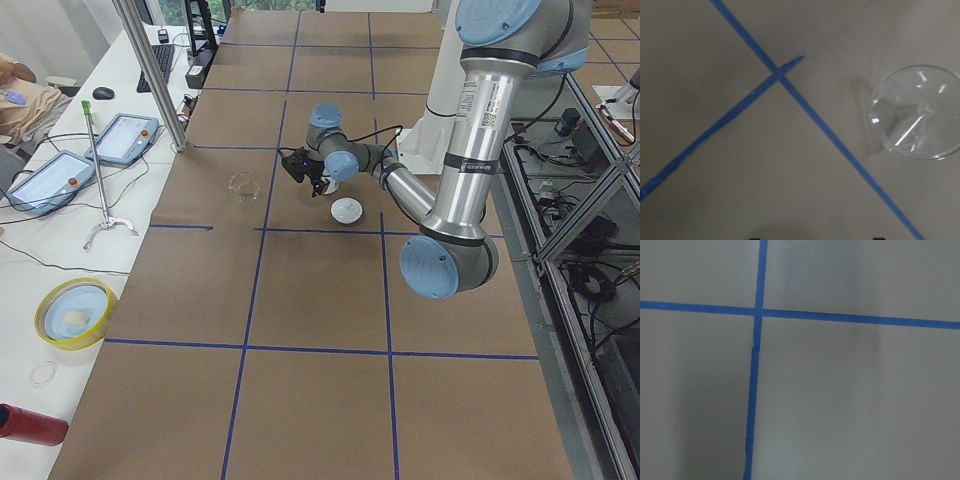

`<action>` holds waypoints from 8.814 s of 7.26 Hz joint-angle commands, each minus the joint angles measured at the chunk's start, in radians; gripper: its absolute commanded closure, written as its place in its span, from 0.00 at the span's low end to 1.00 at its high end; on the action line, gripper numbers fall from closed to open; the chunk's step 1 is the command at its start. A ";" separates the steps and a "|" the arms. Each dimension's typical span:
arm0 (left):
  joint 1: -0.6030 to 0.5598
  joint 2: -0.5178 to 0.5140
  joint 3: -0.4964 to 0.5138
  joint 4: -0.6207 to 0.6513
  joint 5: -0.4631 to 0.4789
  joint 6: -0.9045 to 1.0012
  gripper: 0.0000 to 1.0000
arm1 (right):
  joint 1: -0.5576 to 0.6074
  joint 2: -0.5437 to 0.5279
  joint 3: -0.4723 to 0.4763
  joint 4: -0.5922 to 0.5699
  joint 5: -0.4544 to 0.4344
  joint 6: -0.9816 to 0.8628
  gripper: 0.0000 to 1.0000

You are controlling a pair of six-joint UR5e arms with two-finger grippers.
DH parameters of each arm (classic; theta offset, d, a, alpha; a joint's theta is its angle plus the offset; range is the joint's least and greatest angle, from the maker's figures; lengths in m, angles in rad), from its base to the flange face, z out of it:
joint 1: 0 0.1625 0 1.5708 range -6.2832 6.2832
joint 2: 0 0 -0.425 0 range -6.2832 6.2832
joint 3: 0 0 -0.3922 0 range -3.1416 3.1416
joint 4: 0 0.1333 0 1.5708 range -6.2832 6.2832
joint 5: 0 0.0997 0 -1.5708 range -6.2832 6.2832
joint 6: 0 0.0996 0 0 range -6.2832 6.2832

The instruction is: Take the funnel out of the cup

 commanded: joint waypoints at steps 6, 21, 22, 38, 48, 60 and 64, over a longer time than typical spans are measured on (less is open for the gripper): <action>0.236 0.147 -0.074 -0.049 0.156 0.007 0.16 | 0.000 0.000 0.000 0.000 0.000 0.000 0.00; 0.188 -0.096 -0.299 0.468 0.148 0.010 1.00 | 0.000 0.000 0.000 0.000 -0.001 0.000 0.00; 0.187 -0.154 -0.267 0.482 0.147 0.010 1.00 | 0.000 0.000 0.000 0.000 0.000 0.000 0.00; 0.151 -0.334 -0.034 0.473 0.144 0.082 1.00 | 0.000 0.000 0.000 0.000 0.000 0.000 0.00; 0.075 -0.364 -0.006 0.477 0.088 0.198 0.00 | 0.000 0.000 0.000 0.000 0.000 0.000 0.00; -0.942 0.339 0.112 0.320 -0.437 1.917 0.00 | 0.000 0.000 0.000 0.000 0.000 0.000 0.00; -0.942 0.345 0.141 0.320 -0.434 1.880 0.00 | 0.000 0.000 0.000 0.000 0.000 0.000 0.00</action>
